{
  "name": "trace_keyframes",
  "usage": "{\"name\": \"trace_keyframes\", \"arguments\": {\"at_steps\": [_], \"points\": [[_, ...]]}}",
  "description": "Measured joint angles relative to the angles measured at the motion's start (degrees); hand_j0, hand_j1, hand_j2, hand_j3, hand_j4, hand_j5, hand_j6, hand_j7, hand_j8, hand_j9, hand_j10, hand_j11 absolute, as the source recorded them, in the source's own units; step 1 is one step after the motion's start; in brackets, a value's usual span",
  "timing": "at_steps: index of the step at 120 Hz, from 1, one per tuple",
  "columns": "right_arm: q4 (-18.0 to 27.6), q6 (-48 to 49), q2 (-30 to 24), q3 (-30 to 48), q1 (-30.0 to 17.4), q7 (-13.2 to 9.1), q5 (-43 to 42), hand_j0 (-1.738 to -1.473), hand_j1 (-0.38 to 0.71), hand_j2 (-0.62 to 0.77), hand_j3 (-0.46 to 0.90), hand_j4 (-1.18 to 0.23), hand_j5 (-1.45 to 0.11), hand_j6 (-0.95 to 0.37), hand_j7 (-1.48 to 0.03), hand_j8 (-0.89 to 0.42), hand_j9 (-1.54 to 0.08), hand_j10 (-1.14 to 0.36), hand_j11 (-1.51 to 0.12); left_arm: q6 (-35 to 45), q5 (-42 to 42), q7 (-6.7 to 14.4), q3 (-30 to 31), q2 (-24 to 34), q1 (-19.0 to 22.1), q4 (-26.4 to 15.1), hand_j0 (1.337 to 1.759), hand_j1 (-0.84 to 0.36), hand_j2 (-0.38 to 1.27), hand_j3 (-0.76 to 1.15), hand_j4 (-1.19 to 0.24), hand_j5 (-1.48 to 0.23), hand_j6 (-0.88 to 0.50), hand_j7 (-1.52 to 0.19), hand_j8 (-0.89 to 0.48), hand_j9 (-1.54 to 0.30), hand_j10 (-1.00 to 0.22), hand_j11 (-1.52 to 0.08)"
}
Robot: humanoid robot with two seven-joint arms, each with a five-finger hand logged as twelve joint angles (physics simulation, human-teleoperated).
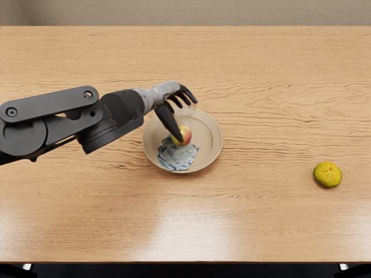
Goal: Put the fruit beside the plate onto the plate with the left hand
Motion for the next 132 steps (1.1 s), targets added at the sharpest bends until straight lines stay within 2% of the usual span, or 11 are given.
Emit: {"name": "trace_keyframes", "arguments": {"at_steps": [14,30,39,50,56,63,75,84,103,132], "points": [[0.0,0.0,0.0,0.0,0.0,0.0,0.0,-1.658,-0.35,0.00,0.00,0.00,0.00,0.00,0.00,0.00,0.00,0.00,0.00,0.3,-1.6,0.0,-0.6,1.4,-0.3,-1.8,1.657,0.12,0.09,0.00,-0.26,-0.35,-0.21,-0.35,-0.20,-0.35,-0.27,-0.35],[0.0,0.0,0.0,0.0,0.0,0.0,0.0,-1.658,-0.35,0.00,0.00,0.00,0.00,0.00,0.00,0.00,0.00,0.00,0.00,-1.6,-10.9,0.0,-2.8,9.3,-0.3,-9.1,1.657,0.20,0.05,0.00,-0.17,-0.22,-0.14,-0.22,-0.13,-0.22,-0.17,-0.22],[0.0,0.1,0.0,0.0,0.1,0.0,0.0,-1.658,-0.35,0.00,0.00,0.00,0.00,0.00,0.00,0.00,0.00,0.00,0.00,-11.2,-22.7,0.0,-6.3,15.5,1.1,-12.0,1.658,0.22,0.04,0.00,-0.13,-0.18,-0.11,-0.18,-0.11,-0.18,-0.14,-0.18],[0.1,0.1,0.0,0.0,0.1,0.0,0.0,-1.658,-0.35,0.00,0.00,0.00,0.00,0.00,0.00,0.00,0.00,0.00,0.00,-26.3,-38.0,0.0,-9.2,21.5,1.2,-13.4,1.658,0.24,0.03,0.00,-0.11,-0.15,-0.10,-0.14,-0.10,-0.14,-0.11,-0.14],[0.1,0.1,0.0,0.0,0.1,0.0,0.0,-1.658,-0.35,0.00,0.00,0.00,0.00,0.00,0.00,0.00,0.00,0.00,0.00,-33.8,-46.2,0.0,-10.0,25.2,1.2,-13.3,1.658,0.25,0.03,0.00,-0.10,-0.13,-0.09,-0.13,-0.09,-0.13,-0.10,-0.13],[0.2,0.1,0.0,0.1,0.1,0.0,0.1,-1.658,-0.35,0.00,0.00,0.00,0.00,0.00,0.00,0.00,0.00,0.00,0.00,-39.2,-54.7,0.0,-10.6,29.6,1.2,-12.8,1.658,0.25,0.02,0.00,-0.09,-0.12,-0.08,-0.12,-0.08,-0.12,-0.09,-0.12],[0.2,0.0,0.0,0.1,0.3,0.0,0.1,-1.658,-0.35,0.00,0.00,0.00,0.00,0.00,0.00,0.00,0.00,0.00,0.00,-43.5,-66.8,0.0,-11.1,37.0,3.9,-11.4,1.658,0.26,0.02,0.00,-0.08,-0.11,-0.08,-0.11,-0.08,-0.11,-0.08,-0.11],[0.2,-0.1,0.0,0.1,0.5,0.0,0.1,-1.658,-0.35,0.00,0.00,0.00,0.00,0.00,0.00,0.00,0.00,0.00,0.00,-44.9,-73.5,0.0,-11.2,38.6,6.9,-9.5,1.658,0.26,0.02,0.00,-0.08,-0.10,-0.07,-0.10,-0.07,-0.10,-0.08,-0.10],[0.2,0.1,0.0,0.2,0.6,0.0,0.1,-1.658,-0.35,0.00,0.00,0.00,0.00,0.00,0.00,0.00,0.00,0.00,0.00,-46.0,-80.7,0.0,-11.2,45.9,9.3,-5.2,1.658,0.26,0.02,0.00,-0.07,-0.10,-0.07,-0.10,-0.07,-0.10,-0.07,-0.10],[0.2,0.2,0.0,0.5,0.7,0.0,0.2,-1.658,-0.35,0.00,0.00,0.00,0.00,0.00,0.00,0.00,0.00,0.00,0.00,-46.3,-83.7,0.0,-10.7,47.3,10.1,-3.6,1.658,0.26,0.01,0.00,-0.07,-0.09,-0.07,-0.09,-0.07,-0.09,-0.07,-0.09]]}}
